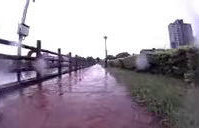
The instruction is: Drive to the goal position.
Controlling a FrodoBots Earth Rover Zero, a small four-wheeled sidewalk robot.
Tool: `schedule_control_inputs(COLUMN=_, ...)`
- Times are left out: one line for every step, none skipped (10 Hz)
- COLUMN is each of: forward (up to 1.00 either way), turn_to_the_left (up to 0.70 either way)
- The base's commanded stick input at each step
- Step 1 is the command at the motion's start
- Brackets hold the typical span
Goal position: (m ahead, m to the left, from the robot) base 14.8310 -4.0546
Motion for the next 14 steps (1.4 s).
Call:
schedule_control_inputs(forward=1.0, turn_to_the_left=0.2)
schedule_control_inputs(forward=1.0, turn_to_the_left=0.03)
schedule_control_inputs(forward=1.0, turn_to_the_left=0.0)
schedule_control_inputs(forward=1.0, turn_to_the_left=0.0)
schedule_control_inputs(forward=1.0, turn_to_the_left=0.0)
schedule_control_inputs(forward=1.0, turn_to_the_left=0.0)
schedule_control_inputs(forward=1.0, turn_to_the_left=0.0)
schedule_control_inputs(forward=1.0, turn_to_the_left=0.0)
schedule_control_inputs(forward=1.0, turn_to_the_left=0.0)
schedule_control_inputs(forward=1.0, turn_to_the_left=0.0)
schedule_control_inputs(forward=1.0, turn_to_the_left=0.0)
schedule_control_inputs(forward=1.0, turn_to_the_left=0.0)
schedule_control_inputs(forward=1.0, turn_to_the_left=0.0)
schedule_control_inputs(forward=1.0, turn_to_the_left=0.0)
